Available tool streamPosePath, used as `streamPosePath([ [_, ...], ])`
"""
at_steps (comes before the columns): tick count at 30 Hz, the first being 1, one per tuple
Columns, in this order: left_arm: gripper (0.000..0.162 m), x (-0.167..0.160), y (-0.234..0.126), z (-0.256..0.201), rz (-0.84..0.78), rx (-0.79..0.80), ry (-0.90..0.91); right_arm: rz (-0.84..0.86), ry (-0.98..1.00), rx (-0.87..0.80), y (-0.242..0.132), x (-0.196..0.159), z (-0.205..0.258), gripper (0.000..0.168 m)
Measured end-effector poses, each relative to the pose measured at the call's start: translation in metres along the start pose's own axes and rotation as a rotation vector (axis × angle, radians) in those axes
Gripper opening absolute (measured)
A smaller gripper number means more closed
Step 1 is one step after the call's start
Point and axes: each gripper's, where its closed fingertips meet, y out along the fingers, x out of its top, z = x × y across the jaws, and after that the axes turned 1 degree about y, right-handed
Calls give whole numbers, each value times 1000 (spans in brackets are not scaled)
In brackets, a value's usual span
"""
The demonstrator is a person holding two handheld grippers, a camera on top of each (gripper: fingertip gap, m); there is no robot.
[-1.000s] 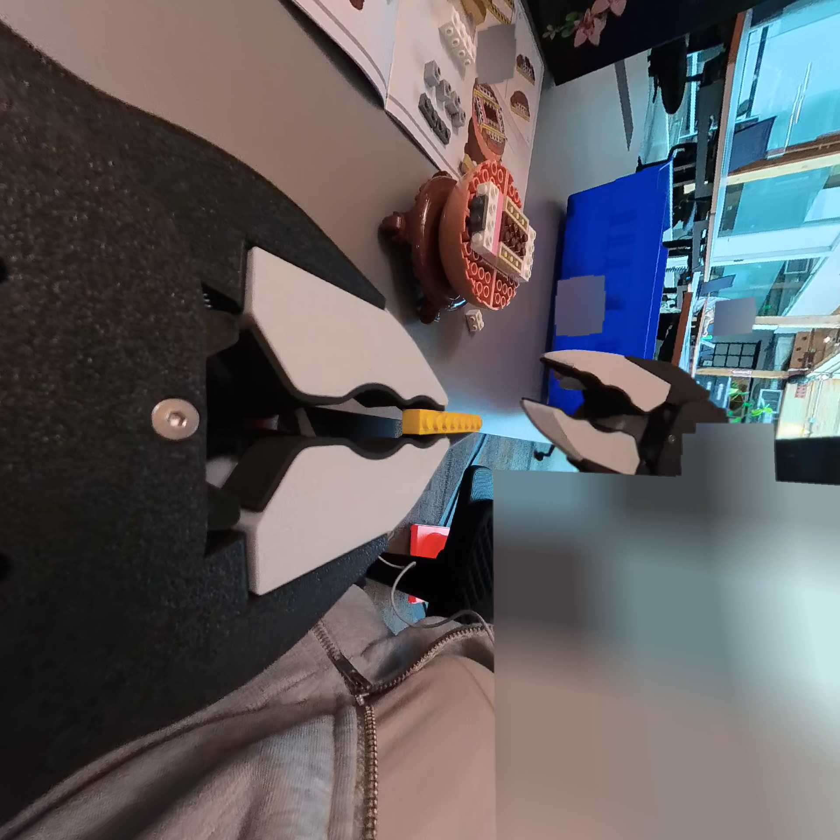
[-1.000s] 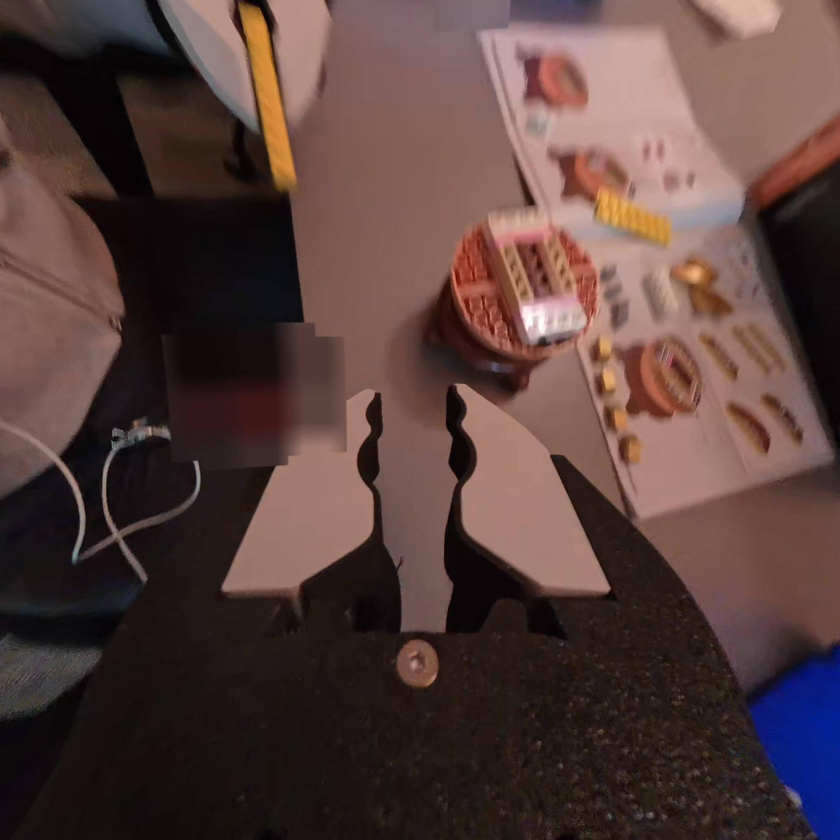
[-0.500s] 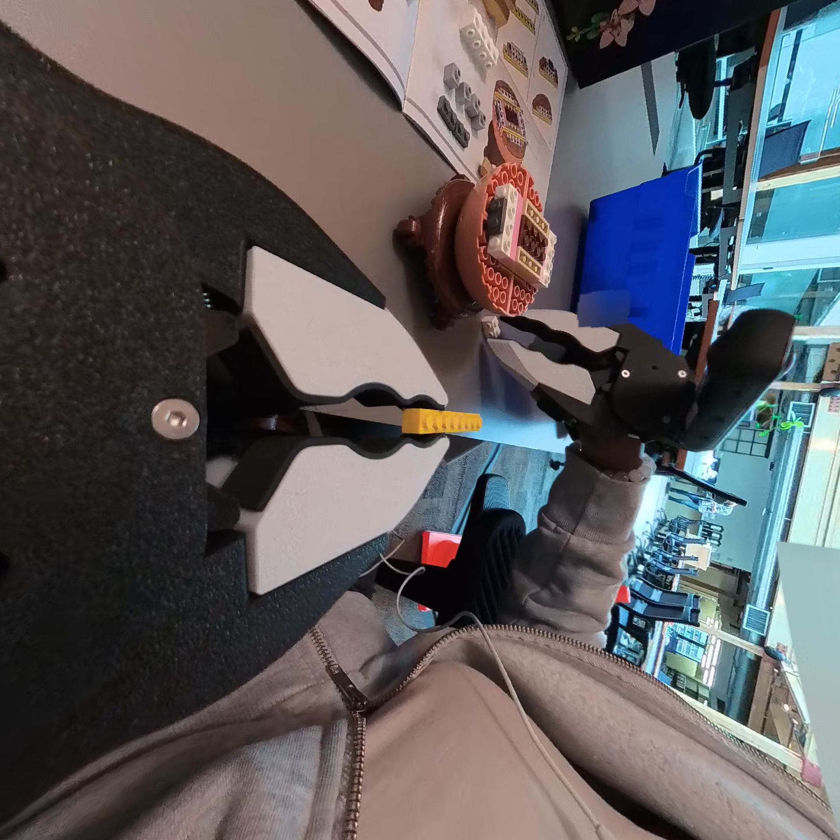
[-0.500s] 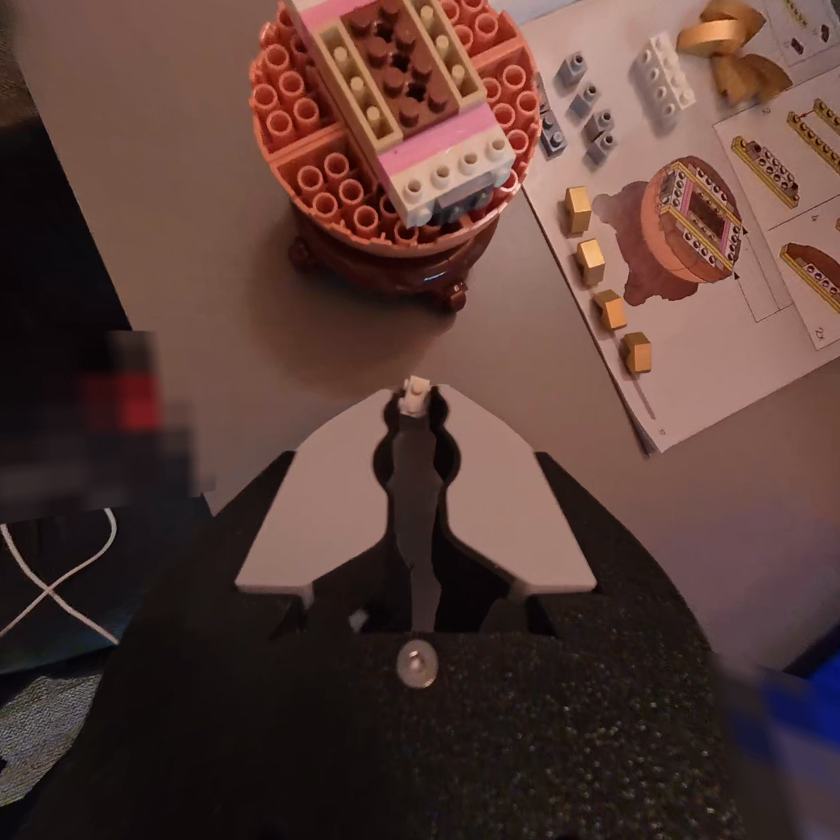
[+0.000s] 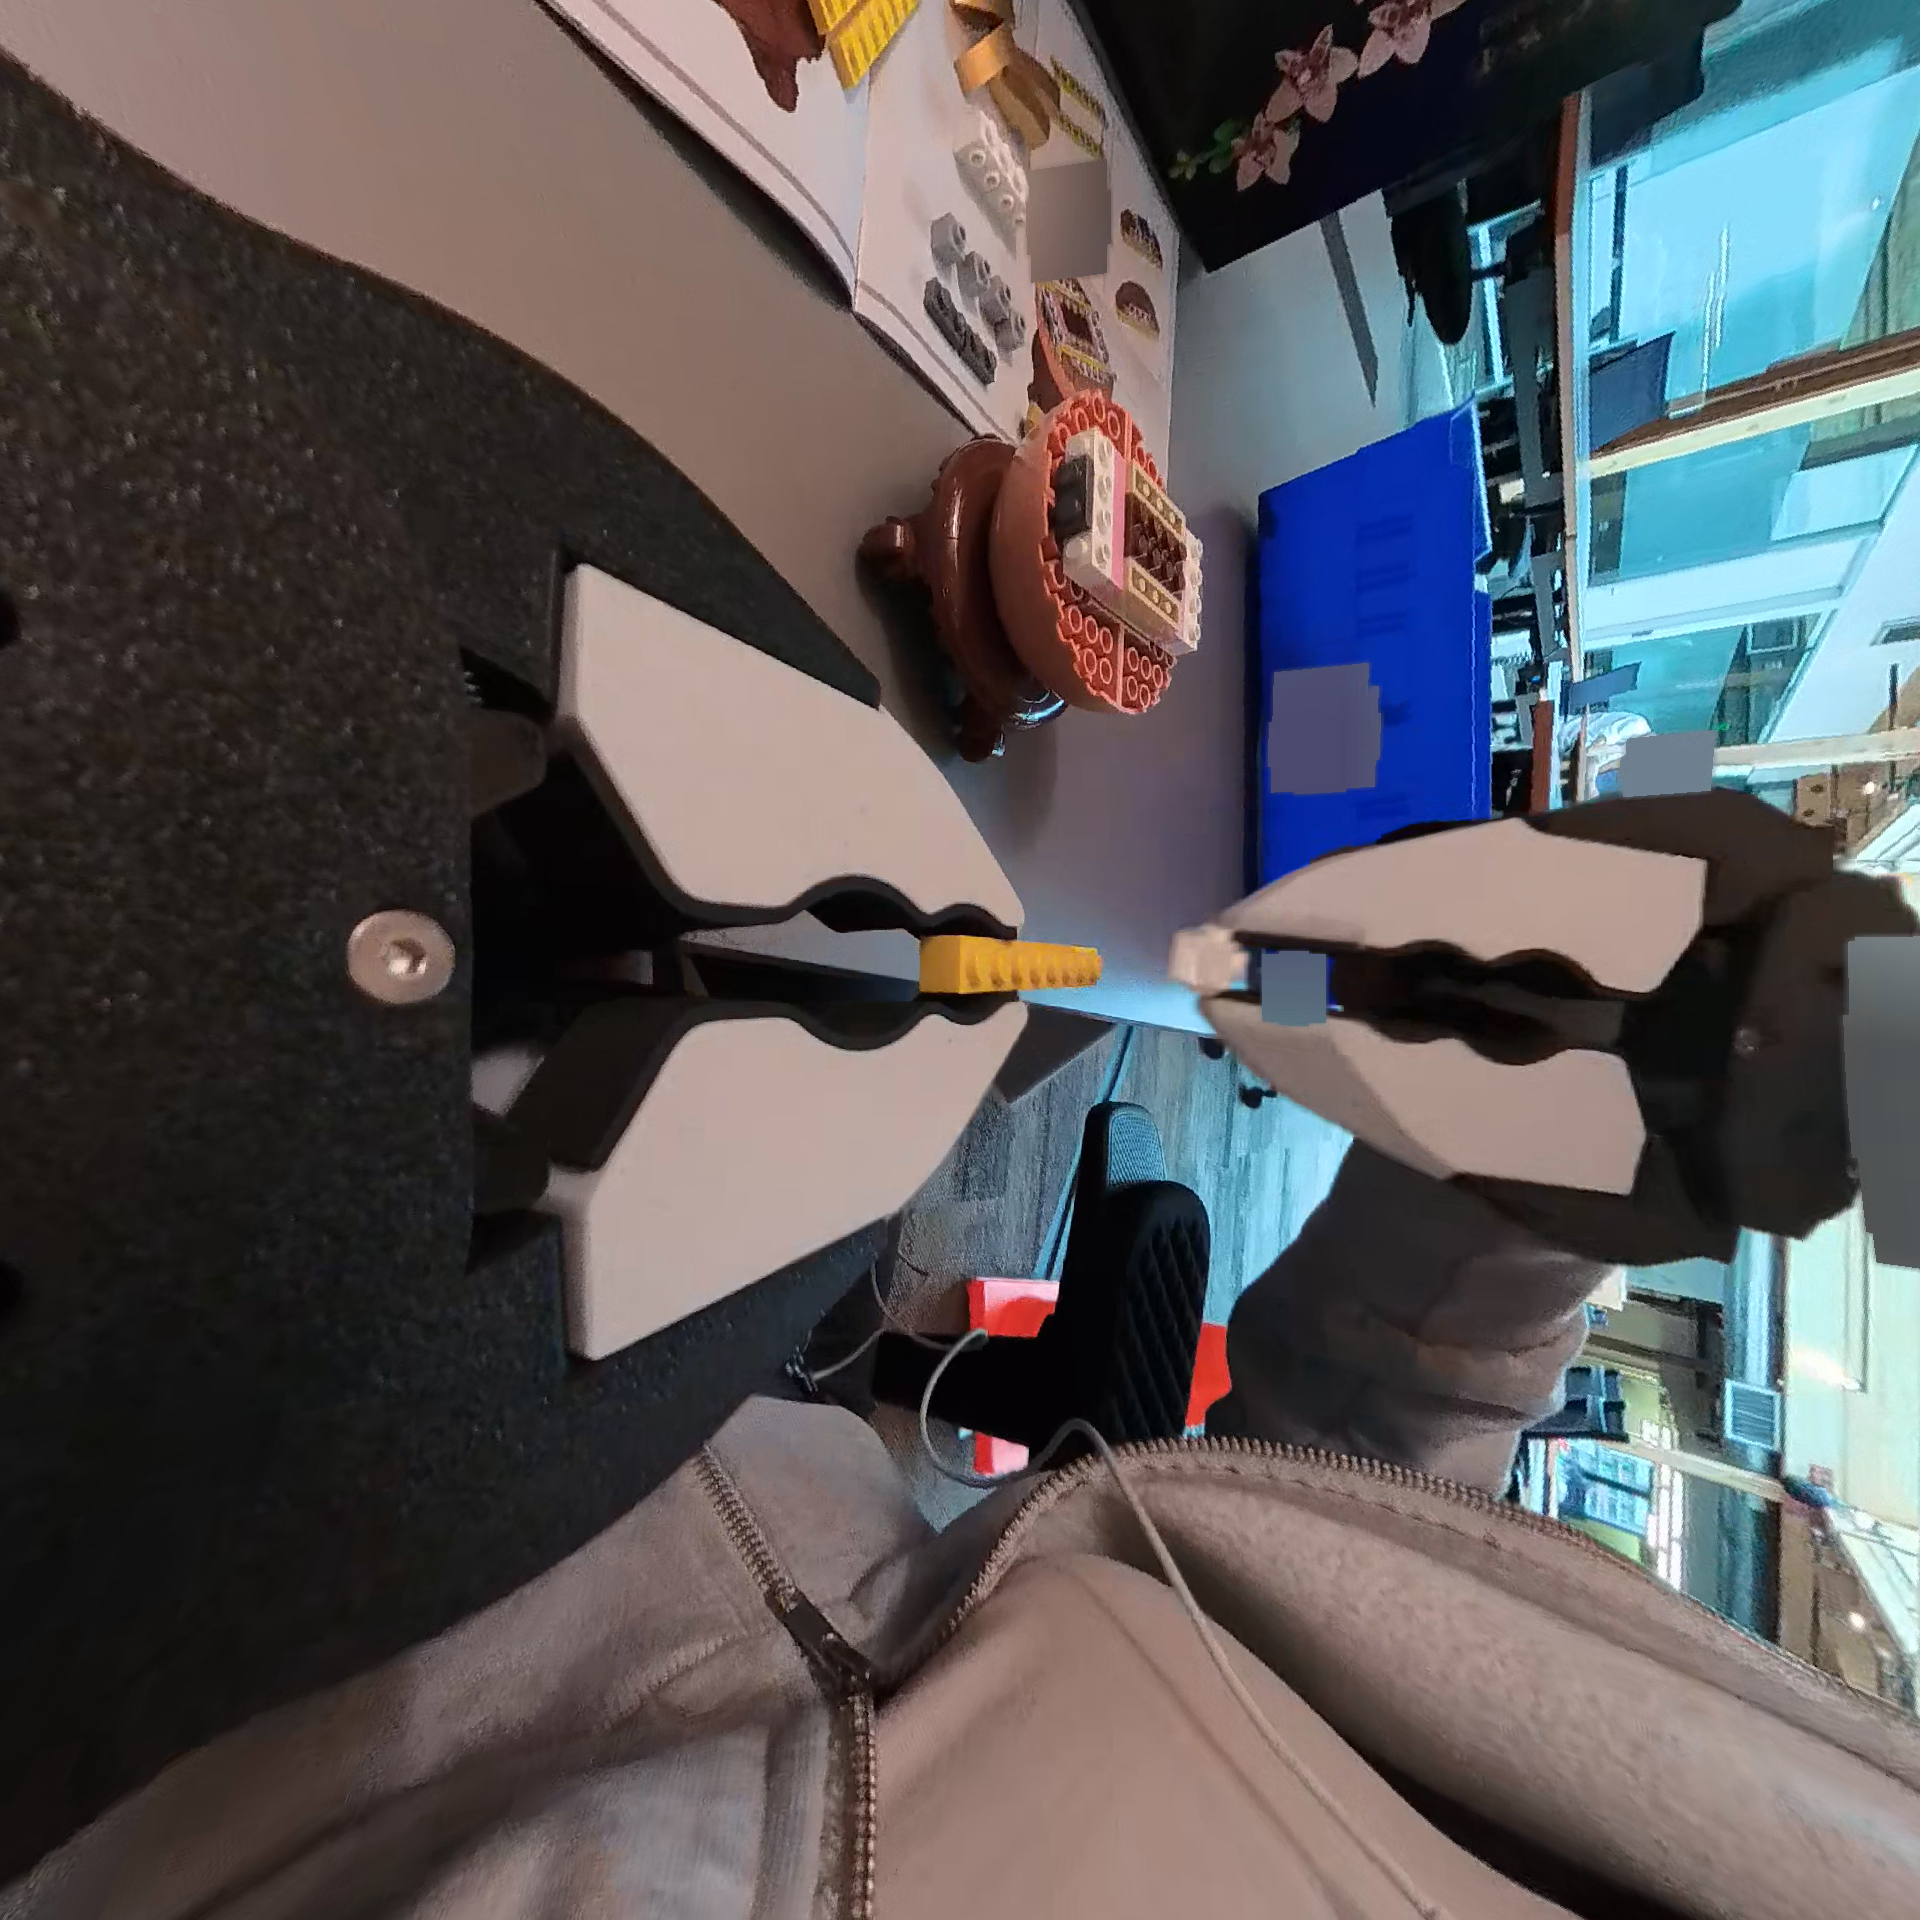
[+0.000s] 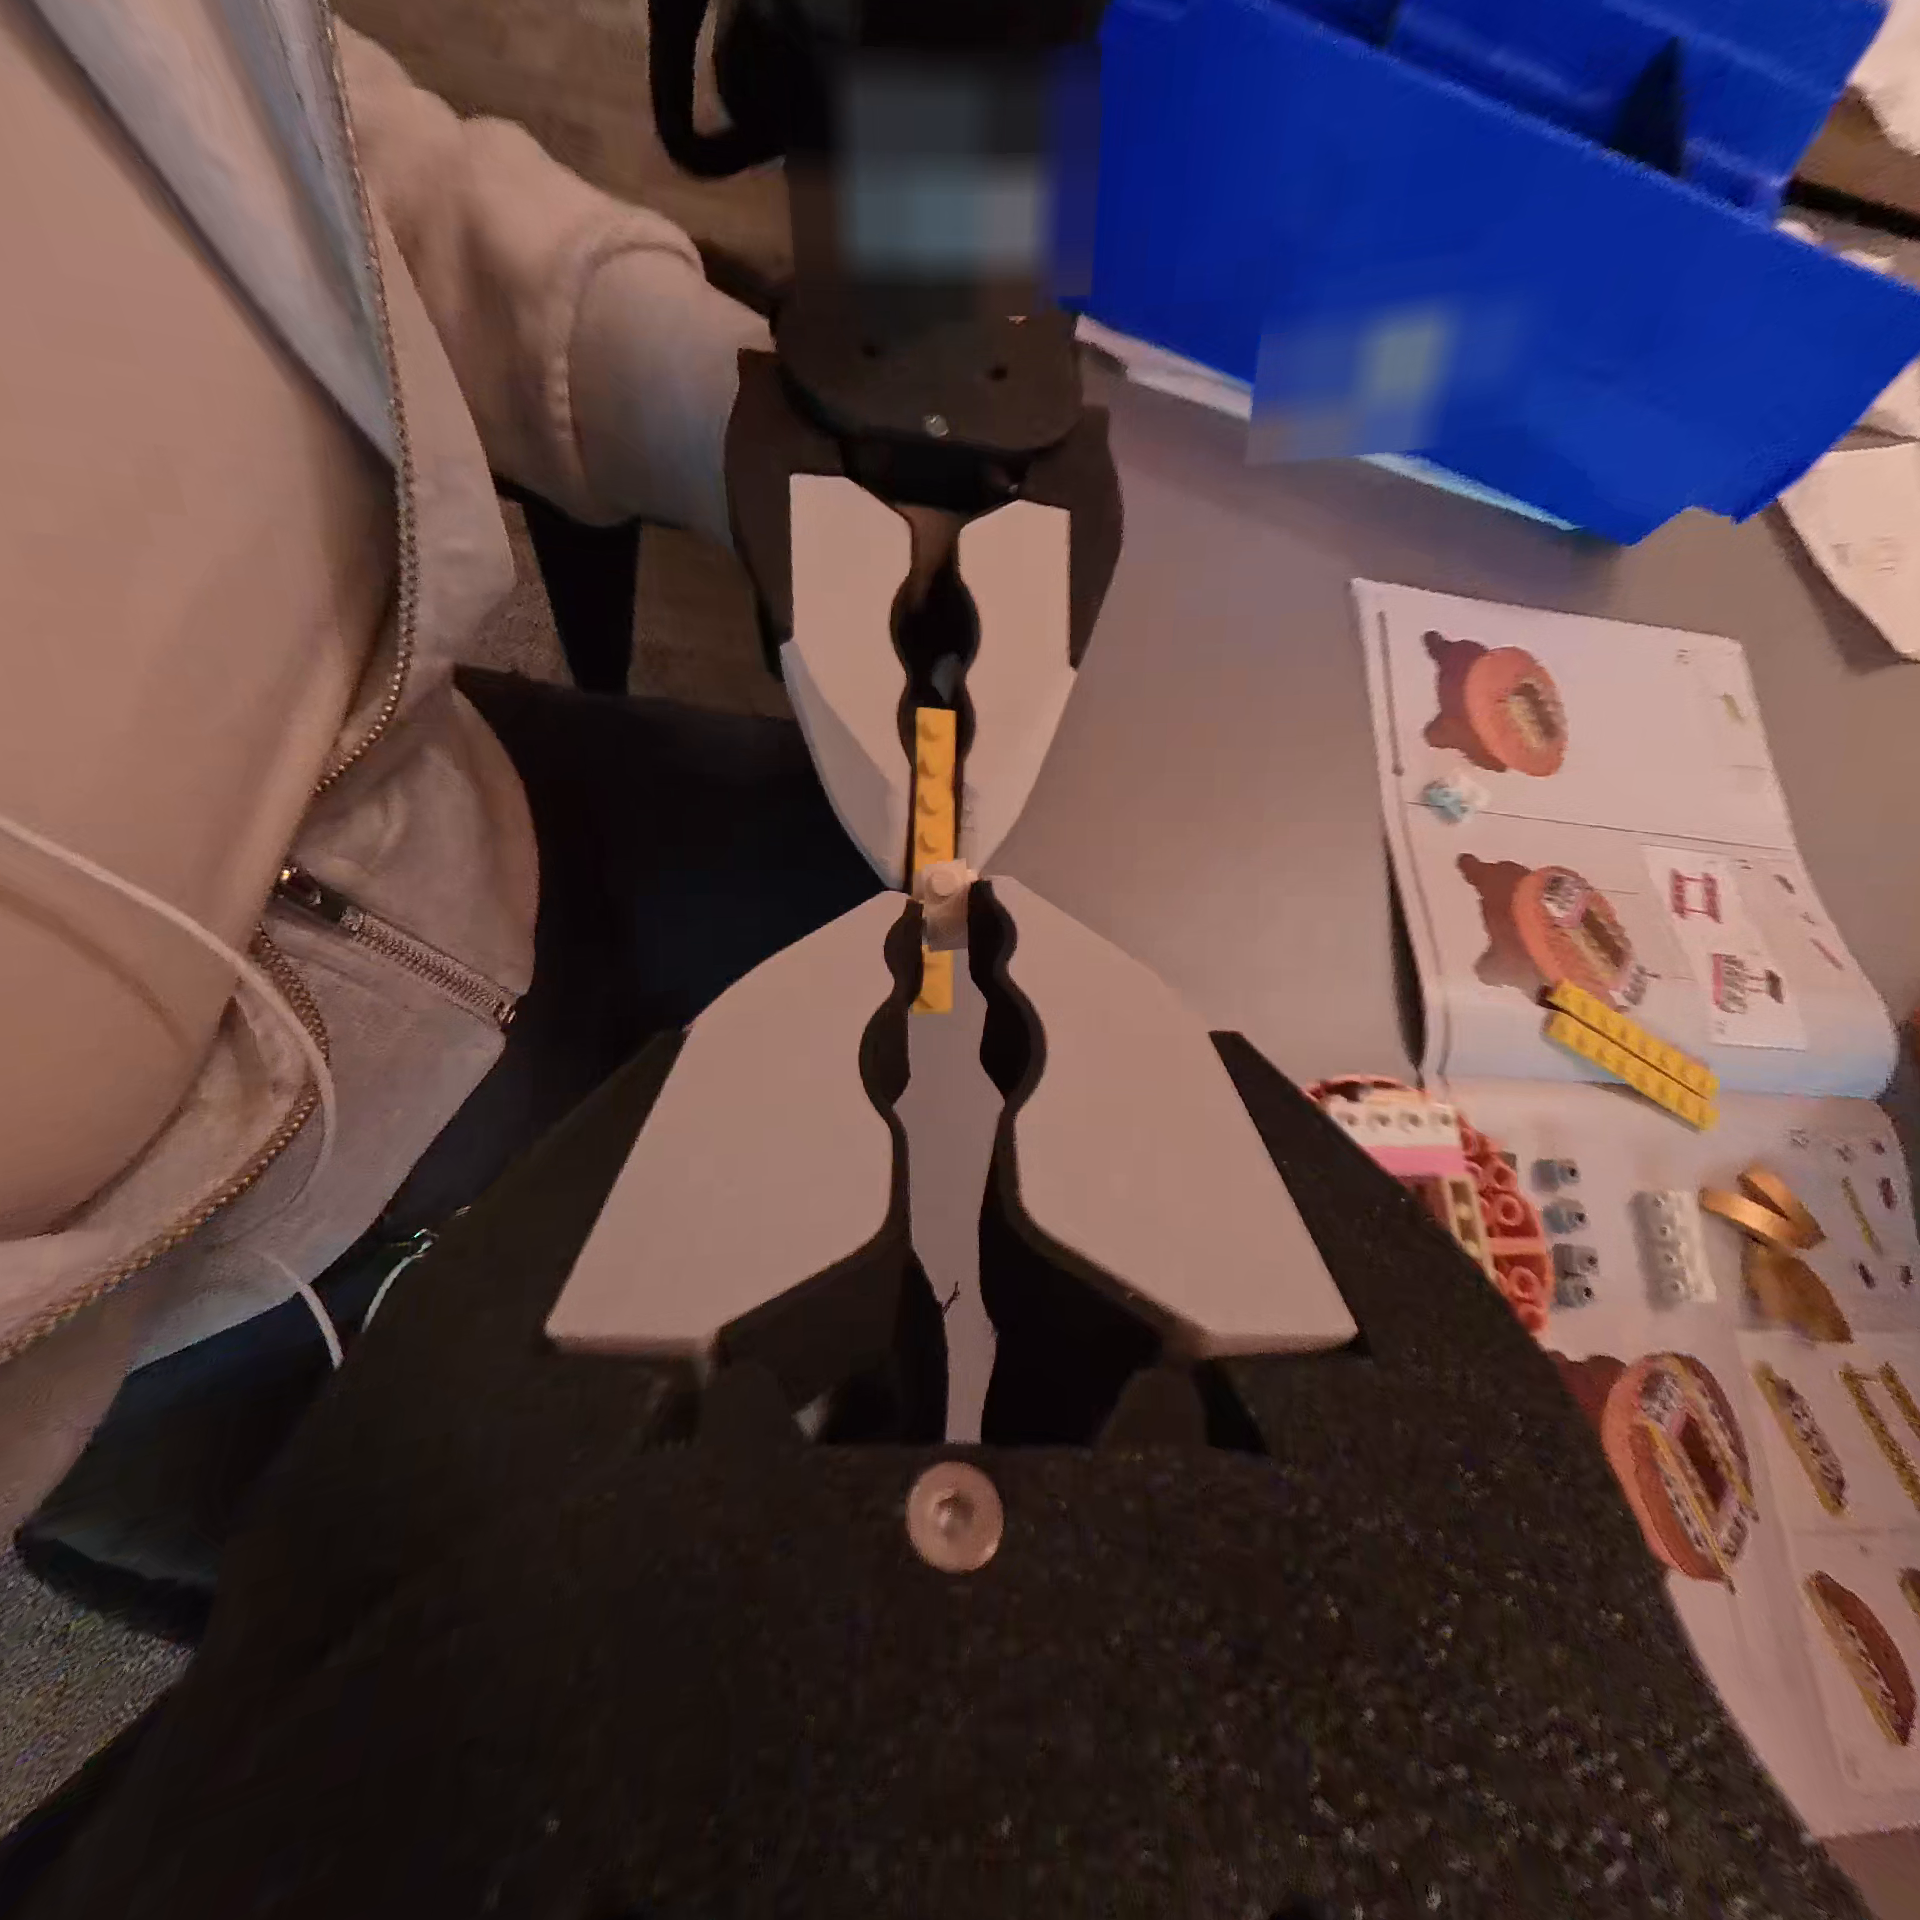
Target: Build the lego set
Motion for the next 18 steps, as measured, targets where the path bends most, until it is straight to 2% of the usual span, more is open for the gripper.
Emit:
streamPosePath([
  [11, 7, -5, 1, -3, 31, 13, 55, 72, 9, 40, 15, -8, 7, 8],
  [18, 7, -7, 4, 2, 51, 107, 145, 75, 116, 44, 15, -14, 1, 8],
])
